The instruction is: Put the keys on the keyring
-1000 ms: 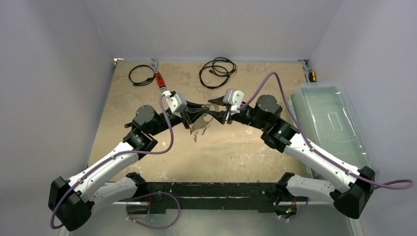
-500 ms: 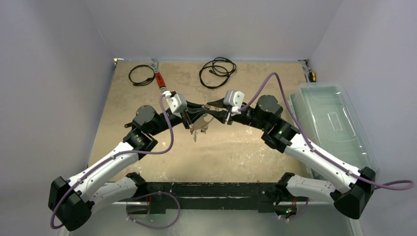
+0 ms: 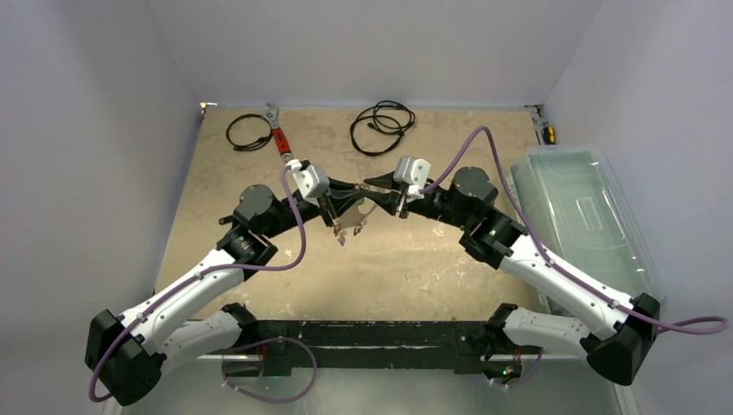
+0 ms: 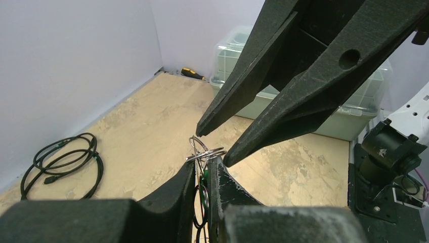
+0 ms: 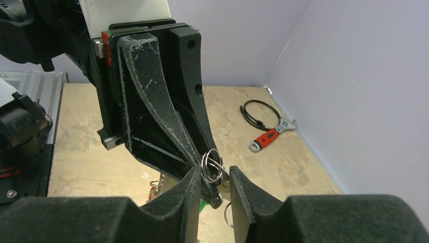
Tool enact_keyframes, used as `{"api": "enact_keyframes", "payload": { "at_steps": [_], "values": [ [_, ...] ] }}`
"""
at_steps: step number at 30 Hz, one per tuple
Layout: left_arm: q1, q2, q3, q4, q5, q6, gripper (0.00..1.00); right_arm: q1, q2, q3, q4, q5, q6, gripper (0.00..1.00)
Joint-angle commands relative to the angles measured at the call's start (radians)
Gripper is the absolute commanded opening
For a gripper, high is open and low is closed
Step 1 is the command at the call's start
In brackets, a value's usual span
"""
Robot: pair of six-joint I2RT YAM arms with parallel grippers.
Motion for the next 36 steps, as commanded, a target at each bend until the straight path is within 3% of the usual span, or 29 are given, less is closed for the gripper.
{"api": "enact_keyframes", "payload": {
  "at_steps": [1, 8, 21, 25, 30, 36],
  "values": [
    [-0.003, -0.002, 0.014, 0.043, 0.033, -0.010, 0.00, -0.004, 0.004, 0.056, 0.063, 0.049, -0.002, 0.30],
    [-0.003, -0.003, 0.013, 0.044, 0.037, -0.009, 0.00, -0.005, 0.015, 0.084, 0.054, 0.054, -0.011, 0.27],
    [-0.002, -0.018, 0.011, 0.043, -0.023, -0.003, 0.00, -0.005, 0.070, 0.142, -0.153, -0.032, -0.035, 0.28],
    [-0.002, -0.021, 0.009, 0.037, -0.058, 0.004, 0.00, -0.005, 0.039, 0.132, -0.161, -0.017, -0.026, 0.36],
    [-0.002, -0.018, 0.009, 0.034, -0.066, 0.007, 0.00, -0.005, -0.047, 0.088, -0.055, -0.045, 0.013, 0.47],
    [-0.002, -0.015, 0.009, 0.032, -0.055, 0.010, 0.00, -0.005, -0.011, 0.103, -0.137, -0.072, -0.037, 0.50]
  ]
}}
